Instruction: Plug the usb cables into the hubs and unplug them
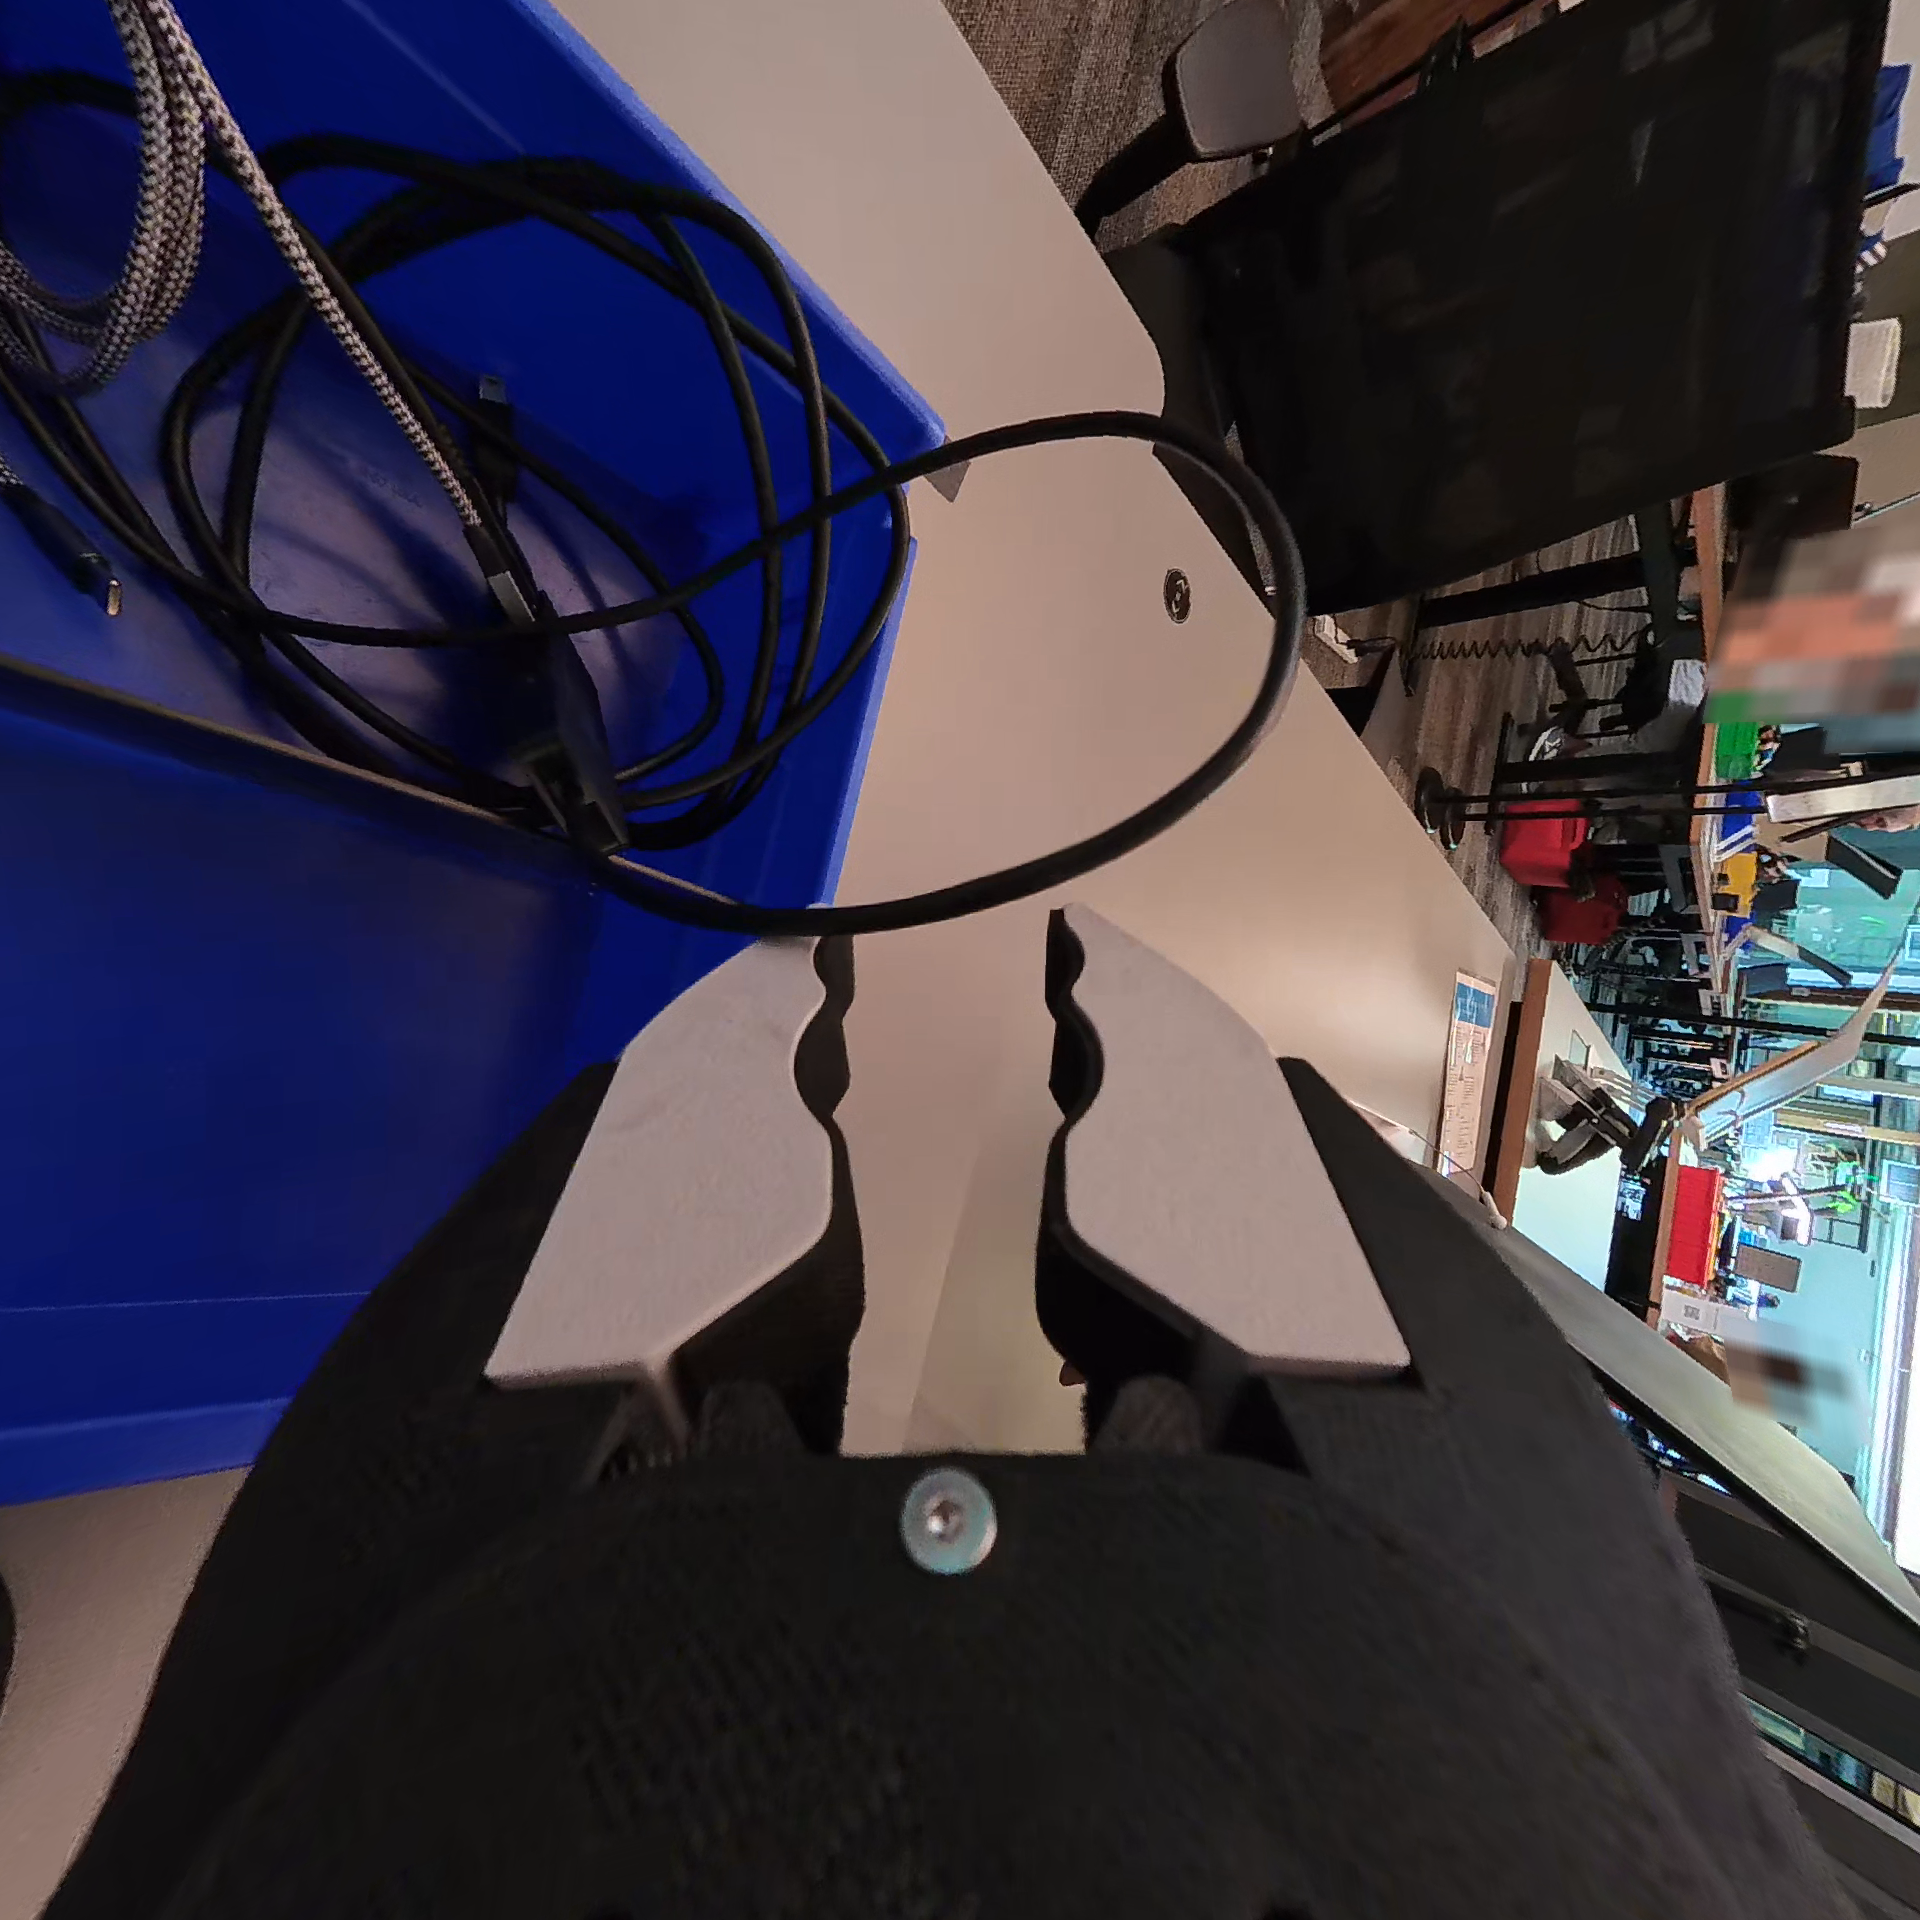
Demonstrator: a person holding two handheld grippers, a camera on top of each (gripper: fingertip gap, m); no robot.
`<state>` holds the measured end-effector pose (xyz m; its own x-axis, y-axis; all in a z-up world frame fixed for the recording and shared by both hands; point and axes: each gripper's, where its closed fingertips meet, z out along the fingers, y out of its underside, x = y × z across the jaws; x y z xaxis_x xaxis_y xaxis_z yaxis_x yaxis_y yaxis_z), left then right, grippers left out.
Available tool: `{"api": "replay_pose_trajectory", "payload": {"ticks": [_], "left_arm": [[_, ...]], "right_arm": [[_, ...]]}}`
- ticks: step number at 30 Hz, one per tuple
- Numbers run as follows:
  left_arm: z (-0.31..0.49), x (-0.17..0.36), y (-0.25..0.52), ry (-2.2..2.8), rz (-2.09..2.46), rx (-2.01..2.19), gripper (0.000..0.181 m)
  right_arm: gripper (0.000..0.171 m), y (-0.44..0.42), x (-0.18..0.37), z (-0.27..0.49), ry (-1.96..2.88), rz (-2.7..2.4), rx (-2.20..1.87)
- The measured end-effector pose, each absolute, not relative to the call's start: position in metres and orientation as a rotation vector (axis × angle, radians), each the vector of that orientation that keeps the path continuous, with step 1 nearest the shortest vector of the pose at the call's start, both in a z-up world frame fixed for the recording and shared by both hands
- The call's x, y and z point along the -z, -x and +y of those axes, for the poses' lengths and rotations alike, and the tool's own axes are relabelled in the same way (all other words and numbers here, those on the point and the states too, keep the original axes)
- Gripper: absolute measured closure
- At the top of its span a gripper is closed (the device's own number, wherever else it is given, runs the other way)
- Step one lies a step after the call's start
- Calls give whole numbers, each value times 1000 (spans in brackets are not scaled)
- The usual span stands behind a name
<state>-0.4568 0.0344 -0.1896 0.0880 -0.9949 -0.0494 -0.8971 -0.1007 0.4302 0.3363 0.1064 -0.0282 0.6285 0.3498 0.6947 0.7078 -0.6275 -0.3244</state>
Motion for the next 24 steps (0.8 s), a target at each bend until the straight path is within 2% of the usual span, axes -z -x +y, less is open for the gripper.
{"api": "replay_pose_trajectory", "payload": {"ticks": [10, 24], "left_arm": [[42, 169, 467, -2110, -1790, 656, 121], [46, 27, 476, -1909, -1596, 1178, 122]], "right_arm": [[136, -335, 27, 107, 2244, -837, 761], [137, -328, 27, 105, 2222, -869, 727]]}}
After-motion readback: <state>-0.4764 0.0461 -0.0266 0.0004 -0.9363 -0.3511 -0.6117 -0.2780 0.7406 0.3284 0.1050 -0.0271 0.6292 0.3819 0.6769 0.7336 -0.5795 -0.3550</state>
